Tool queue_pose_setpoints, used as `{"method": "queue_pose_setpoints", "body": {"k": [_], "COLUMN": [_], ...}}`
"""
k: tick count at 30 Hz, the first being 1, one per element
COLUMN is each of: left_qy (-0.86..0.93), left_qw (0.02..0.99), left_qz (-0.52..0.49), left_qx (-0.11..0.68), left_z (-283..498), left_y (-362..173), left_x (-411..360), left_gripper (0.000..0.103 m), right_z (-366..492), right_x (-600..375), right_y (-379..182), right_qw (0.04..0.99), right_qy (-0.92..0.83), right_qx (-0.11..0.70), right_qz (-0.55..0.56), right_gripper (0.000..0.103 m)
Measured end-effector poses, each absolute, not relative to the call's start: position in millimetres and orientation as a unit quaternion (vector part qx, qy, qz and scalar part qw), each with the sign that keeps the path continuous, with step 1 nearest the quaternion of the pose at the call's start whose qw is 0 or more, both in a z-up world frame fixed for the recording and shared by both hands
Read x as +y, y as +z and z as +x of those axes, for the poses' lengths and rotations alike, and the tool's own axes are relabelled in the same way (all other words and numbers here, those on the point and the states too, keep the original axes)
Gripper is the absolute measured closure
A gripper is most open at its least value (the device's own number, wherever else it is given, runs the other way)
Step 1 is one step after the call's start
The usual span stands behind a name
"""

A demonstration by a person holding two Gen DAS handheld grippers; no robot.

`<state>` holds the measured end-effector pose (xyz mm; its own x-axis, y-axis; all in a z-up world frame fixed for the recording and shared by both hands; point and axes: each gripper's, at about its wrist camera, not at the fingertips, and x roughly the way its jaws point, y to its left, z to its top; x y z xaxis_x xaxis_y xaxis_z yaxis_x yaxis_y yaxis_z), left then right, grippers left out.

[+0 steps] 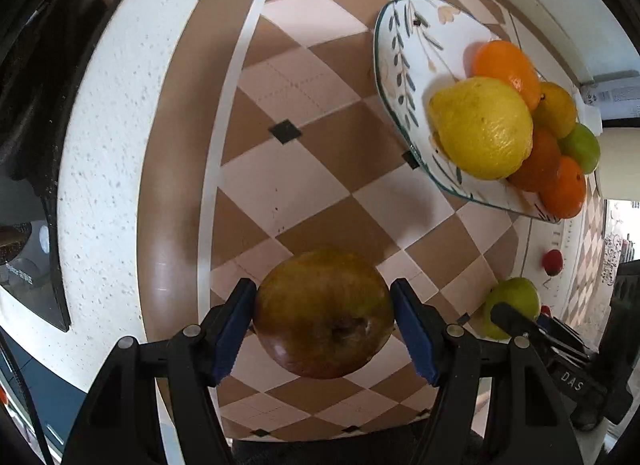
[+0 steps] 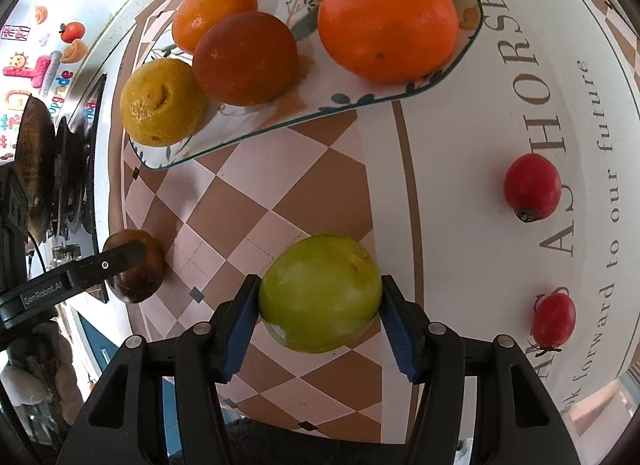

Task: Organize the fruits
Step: 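Lift both apples and carry them over the floral plate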

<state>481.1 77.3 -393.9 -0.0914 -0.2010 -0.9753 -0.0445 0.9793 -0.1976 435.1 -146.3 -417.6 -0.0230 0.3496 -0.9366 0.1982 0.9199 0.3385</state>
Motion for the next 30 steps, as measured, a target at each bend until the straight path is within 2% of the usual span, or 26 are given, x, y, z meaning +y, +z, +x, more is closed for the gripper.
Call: {"method": "queue_pose_setpoints", "body": {"k": [5, 8, 13, 17, 23, 30], "left_qy": [-0.059, -0.065, -0.082, -0.083, -0.063, -0.046], "left_qw": [0.675, 0.671, 0.647, 0.656, 0.667, 0.618], "left_qz": [-0.071, -0.091, -0.205, -0.263, -0.327, -0.409], "left_qx": [0.732, 0.733, 0.73, 0.703, 0.666, 0.67], "left_z": [470, 465, 467, 486, 534, 568], "left_y": [-390, -385, -367, -339, -324, -359], "left_x": [72, 64, 82, 94, 107, 111], "left_gripper": [0.036, 0.036, 0.036, 0.036, 0.036, 0.036], "right_z": [432, 431, 437, 470, 571, 667], "right_x": [-145, -151, -158, -157, -128, -77], "right_y": [-416, -419, -400, -359, -318, -342], "right_qw": [0.681, 0.669, 0.663, 0.68, 0.713, 0.69], "right_qy": [0.063, 0.069, 0.094, 0.128, 0.17, 0.19], "right_qx": [0.707, 0.704, 0.689, 0.662, 0.642, 0.688], "right_qz": [0.182, 0.228, 0.277, 0.288, 0.225, 0.119], "right_gripper": [0.042, 0.042, 0.042, 0.042, 0.042, 0.042]}}
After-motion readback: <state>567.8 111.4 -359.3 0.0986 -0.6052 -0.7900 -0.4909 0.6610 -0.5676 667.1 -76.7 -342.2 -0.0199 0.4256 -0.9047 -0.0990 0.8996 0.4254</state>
